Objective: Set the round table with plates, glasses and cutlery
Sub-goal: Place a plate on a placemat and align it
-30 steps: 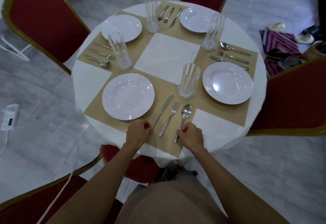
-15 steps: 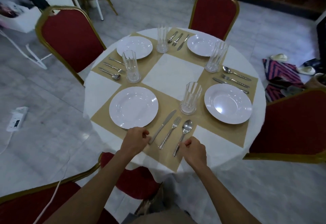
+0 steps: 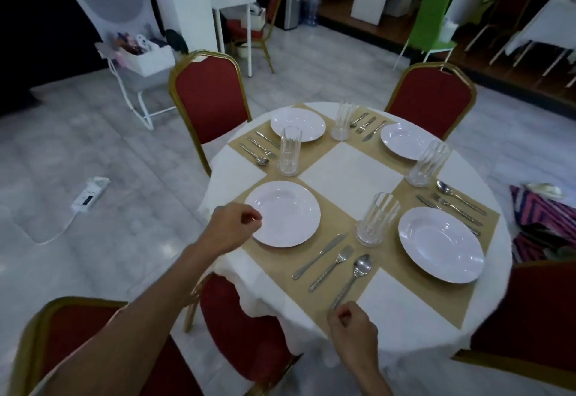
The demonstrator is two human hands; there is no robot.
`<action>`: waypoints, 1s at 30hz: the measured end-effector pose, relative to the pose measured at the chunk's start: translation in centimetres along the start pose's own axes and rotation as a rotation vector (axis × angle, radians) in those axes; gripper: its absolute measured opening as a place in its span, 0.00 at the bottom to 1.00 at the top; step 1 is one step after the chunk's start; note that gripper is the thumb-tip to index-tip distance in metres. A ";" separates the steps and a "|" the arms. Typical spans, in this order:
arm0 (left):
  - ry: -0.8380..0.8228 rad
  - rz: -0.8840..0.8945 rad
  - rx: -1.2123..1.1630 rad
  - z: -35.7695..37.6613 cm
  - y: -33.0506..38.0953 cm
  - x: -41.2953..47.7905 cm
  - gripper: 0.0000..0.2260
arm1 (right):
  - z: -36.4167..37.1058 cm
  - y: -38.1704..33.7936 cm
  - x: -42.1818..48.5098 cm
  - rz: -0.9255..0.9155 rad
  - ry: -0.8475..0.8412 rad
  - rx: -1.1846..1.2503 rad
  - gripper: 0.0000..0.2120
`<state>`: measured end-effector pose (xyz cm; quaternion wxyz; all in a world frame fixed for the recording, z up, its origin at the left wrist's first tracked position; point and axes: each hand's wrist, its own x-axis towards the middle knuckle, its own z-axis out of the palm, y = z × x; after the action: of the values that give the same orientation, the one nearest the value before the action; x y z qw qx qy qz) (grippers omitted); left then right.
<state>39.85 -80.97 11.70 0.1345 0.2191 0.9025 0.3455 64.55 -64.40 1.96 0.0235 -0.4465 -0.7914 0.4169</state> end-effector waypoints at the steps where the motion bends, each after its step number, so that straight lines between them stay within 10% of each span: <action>1: 0.026 -0.005 0.000 -1.6 -0.3 0.2 0.06 | 0.1 -0.4 -0.3 -0.007 0.006 0.007 0.08; 12: 0.195 -0.211 -0.269 -15.8 -10.4 -0.6 0.06 | 7.6 -6.8 -5.6 -0.043 0.034 0.030 0.07; 30: -0.052 -0.146 -0.255 -34.1 -29.1 5.8 0.05 | 22.6 -23.7 -15.4 0.028 0.205 -0.013 0.09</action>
<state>12.54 -116.72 16.00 0.2092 0.1429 0.8612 0.4407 48.21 -96.05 8.52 0.0954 -0.4979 -0.7811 0.3644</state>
